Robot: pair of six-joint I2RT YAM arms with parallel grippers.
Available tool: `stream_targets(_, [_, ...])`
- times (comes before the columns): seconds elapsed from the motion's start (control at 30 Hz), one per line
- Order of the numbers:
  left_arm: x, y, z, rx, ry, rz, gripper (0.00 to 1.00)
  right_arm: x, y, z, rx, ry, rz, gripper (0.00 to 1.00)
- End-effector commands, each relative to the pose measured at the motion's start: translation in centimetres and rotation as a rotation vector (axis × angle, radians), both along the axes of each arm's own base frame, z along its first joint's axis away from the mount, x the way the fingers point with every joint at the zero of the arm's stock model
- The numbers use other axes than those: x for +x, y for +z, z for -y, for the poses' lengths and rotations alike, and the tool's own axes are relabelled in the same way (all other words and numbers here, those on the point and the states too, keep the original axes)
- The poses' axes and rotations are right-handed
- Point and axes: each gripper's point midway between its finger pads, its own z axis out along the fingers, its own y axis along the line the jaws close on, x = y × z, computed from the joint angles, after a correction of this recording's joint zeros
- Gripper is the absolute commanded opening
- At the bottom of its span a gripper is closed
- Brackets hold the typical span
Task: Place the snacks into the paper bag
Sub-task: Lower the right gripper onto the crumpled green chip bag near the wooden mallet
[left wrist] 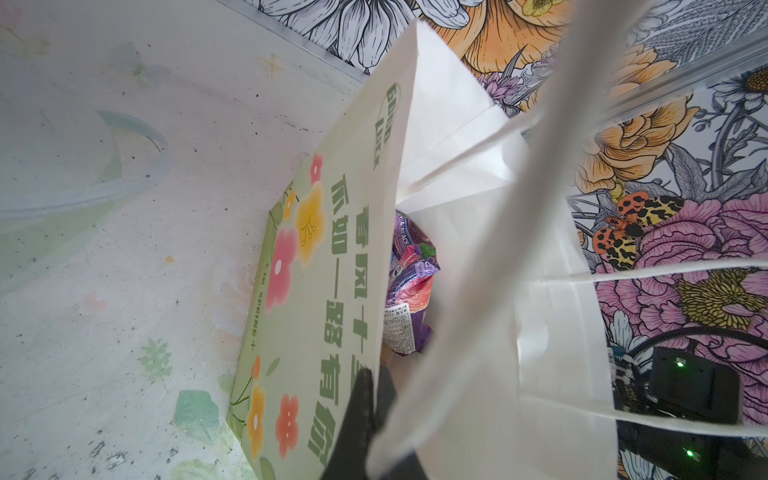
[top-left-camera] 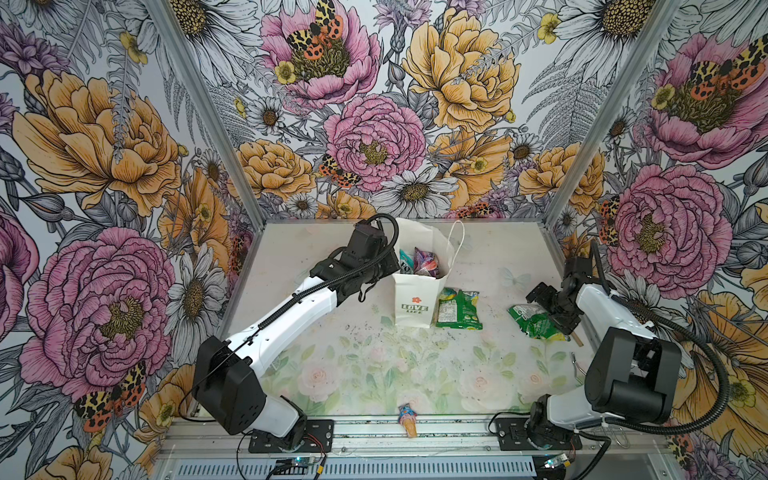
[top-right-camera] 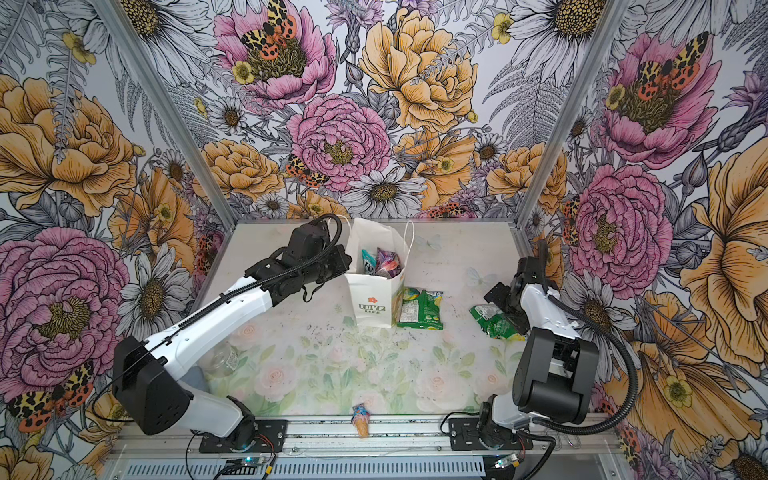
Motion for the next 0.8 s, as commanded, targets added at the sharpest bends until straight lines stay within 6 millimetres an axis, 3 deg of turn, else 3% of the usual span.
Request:
stream_targets(0.0, [0.5,0.3,0.1,-0.033,0.001,0.009,0.00,1.0,-0.9,-0.1,0.016,0.044,0.004,0.99])
stream_targets(0.27, [0.8,0.1,0.4,-0.035,-0.002,0.003,0.00,1.5,-3.3,-1.7,0.071,0.110,-0.054,0.96])
stream_targets(0.77, [0.6,0.2,0.4,-0.033,0.000,0.005,0.00,2.4,-4.6,-8.3,0.121,0.264,-0.080,0.95])
